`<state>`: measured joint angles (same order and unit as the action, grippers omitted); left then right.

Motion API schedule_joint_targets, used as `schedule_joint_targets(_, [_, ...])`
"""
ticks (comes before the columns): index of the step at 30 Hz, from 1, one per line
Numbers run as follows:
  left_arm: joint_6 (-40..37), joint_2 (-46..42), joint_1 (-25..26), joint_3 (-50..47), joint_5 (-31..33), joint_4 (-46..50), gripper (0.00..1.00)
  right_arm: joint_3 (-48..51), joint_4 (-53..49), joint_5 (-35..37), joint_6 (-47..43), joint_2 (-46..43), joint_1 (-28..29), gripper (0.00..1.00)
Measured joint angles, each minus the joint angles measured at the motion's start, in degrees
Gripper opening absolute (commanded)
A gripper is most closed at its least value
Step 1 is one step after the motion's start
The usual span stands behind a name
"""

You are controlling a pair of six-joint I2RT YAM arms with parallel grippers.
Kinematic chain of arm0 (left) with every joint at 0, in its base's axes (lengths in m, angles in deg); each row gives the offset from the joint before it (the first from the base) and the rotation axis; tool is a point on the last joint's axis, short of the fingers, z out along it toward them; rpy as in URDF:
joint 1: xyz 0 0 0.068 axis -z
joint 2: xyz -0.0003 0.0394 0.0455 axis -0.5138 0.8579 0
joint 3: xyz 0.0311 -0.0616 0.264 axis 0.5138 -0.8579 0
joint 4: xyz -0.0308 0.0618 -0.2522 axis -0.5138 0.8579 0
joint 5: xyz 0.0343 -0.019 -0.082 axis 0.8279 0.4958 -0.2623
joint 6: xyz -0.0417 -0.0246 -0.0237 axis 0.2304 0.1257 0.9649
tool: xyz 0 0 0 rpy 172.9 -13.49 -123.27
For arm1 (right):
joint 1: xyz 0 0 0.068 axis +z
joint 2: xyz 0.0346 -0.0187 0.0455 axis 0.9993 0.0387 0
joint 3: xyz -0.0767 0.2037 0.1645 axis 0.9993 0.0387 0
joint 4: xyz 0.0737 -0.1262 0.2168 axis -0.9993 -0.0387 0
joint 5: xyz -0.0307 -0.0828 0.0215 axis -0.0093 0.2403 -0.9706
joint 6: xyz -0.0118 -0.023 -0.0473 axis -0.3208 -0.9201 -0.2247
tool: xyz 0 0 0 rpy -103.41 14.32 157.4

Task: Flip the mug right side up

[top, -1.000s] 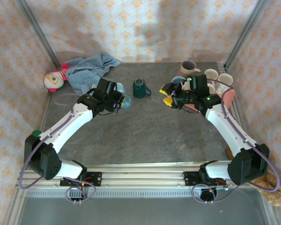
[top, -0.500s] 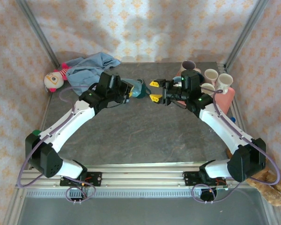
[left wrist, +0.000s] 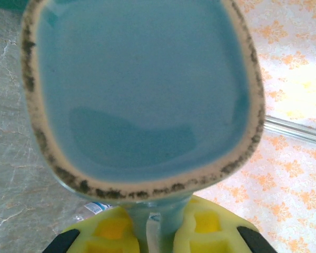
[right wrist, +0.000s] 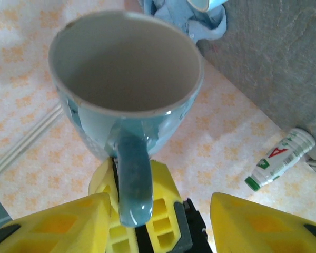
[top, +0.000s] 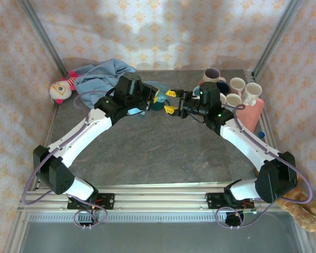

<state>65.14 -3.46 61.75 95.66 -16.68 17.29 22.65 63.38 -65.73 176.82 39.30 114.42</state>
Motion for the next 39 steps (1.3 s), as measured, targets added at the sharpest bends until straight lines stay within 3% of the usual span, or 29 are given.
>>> schedule_joint_targets(22, [2.6,0.0,0.6,-0.1,0.0,-1.5,0.00,0.8,9.9,8.3,0.7,2.5,3.0,0.38])
schedule_joint_targets(34, [3.9,0.0,0.7,-1.9,0.5,-4.4,0.00,0.9,12.2,12.0,0.7,3.0,4.6,0.00])
schedule_joint_targets(39, [4.5,0.0,0.7,-2.7,0.6,-5.7,0.00,0.9,12.1,13.6,0.7,3.0,4.9,0.00])
